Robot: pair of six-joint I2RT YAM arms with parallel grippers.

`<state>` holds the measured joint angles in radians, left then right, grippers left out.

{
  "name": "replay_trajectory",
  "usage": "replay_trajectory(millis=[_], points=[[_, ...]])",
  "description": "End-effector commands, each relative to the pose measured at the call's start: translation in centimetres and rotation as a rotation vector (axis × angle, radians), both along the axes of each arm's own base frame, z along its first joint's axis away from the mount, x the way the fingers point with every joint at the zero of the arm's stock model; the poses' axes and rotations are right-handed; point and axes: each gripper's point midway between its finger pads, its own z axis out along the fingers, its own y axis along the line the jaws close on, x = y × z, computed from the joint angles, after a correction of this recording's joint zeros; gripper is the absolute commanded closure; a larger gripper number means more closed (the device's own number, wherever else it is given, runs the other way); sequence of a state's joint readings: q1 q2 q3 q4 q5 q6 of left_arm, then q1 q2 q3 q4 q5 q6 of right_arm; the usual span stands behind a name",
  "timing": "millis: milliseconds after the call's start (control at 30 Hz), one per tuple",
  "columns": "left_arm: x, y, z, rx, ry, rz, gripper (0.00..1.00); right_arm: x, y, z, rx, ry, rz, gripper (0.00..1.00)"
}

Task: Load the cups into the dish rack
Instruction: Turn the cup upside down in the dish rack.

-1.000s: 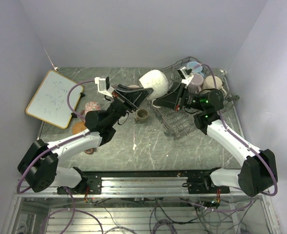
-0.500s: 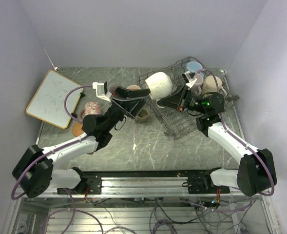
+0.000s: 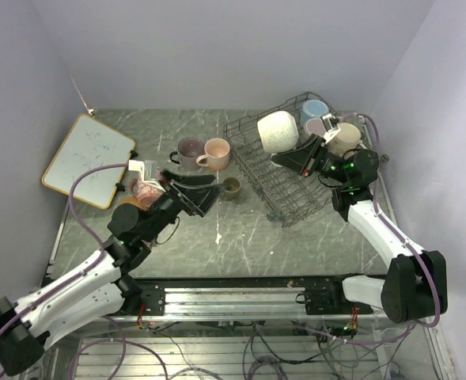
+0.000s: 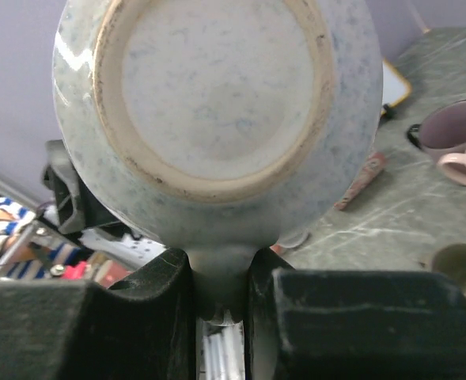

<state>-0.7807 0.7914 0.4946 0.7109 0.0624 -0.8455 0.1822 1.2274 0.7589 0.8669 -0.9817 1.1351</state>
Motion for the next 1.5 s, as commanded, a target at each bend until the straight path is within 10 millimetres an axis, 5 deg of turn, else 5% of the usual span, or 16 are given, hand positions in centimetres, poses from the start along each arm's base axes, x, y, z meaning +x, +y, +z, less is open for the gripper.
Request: replay_trajectory(millis=[0,133,367,533,933,1467], points=[[1.3,2.6,-4.2,0.256,0.101,0.167,0.05,1.6,-1.3,1.3,-0.113,-0.261,-0.112,1.0],[1.7,5.5,-5.0,0.418,0.16,0.294,0.05,4.4,-2.0,-0.3,-0.239,-0.336,-0.199,1.0],[2.5,8.7,-2.6,0.823,0.145,0.394,0.05,9.4,-3.3,-2.9,-0.427,-0.448,-0.319,1.0],[3.6,10.6,-4.5,1.0,0.155,0.477,0.05,13.1,-4.4,-4.4,-0.565,-0.52,-0.395,1.0],[5.1,12.9,-10.4,1.099,0.197,0.545,0.05,20.0,-5.2,-10.9,-0.769,-0.464,-0.394,1.0],[6.1,14.4,-11.0,1.116,0.239,0.573,0.05,25.0,-2.6,-19.8,-0.904,-0.327,-0.256,1.0]])
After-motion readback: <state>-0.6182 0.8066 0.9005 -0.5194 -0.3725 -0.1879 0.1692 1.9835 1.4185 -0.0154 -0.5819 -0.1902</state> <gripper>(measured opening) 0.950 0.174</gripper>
